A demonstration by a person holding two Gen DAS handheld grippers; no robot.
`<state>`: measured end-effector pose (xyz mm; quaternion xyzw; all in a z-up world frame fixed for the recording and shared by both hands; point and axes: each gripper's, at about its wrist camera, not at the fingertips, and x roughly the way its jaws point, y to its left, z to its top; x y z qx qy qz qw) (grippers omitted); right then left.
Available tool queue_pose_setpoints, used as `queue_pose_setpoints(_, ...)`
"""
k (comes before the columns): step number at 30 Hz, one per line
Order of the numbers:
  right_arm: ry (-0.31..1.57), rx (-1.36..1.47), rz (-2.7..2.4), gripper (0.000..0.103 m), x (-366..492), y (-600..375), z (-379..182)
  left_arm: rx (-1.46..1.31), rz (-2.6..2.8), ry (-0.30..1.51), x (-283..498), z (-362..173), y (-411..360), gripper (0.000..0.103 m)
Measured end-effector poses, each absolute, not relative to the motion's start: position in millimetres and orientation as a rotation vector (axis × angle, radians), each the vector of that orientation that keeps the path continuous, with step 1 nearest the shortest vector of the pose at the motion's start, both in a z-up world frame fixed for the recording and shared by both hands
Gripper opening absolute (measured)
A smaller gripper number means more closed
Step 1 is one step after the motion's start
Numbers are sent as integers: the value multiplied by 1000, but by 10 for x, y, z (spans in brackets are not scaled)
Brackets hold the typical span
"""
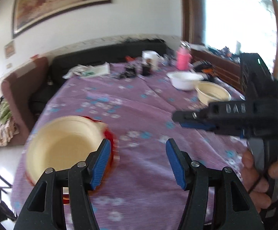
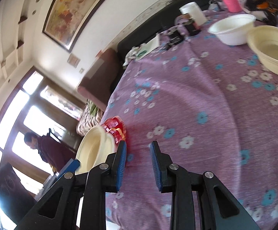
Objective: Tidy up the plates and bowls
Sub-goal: 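Move the right tool to the large white basin and grasp its rim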
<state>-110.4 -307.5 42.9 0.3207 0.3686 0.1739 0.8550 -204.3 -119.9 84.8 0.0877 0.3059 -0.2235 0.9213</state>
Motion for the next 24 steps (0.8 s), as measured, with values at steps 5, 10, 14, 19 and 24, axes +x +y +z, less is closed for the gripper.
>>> queue_pose_setpoints(5, 749, 739, 292, 28, -1152, -3488, 328, 223, -525, 720, -1904, 597, -1607, 59)
queue_pose_setpoints(10, 716, 798, 189, 28, -1202, -4000, 259, 235, -570, 779, -1543, 523, -2037, 59)
queue_pose_setpoints(14, 663, 803, 108, 28, -1182, -4356, 415, 217, -593, 798, -1105, 614, -2426, 66)
queue_pose_setpoints(19, 594, 765, 23, 31, -905, -4703, 726, 134, -596, 849, -415, 536, -2820, 66)
queue_pose_setpoints(24, 579, 733, -109, 36, -440, -5019, 828, 96, -461, 855, -30, 244, -2709, 66)
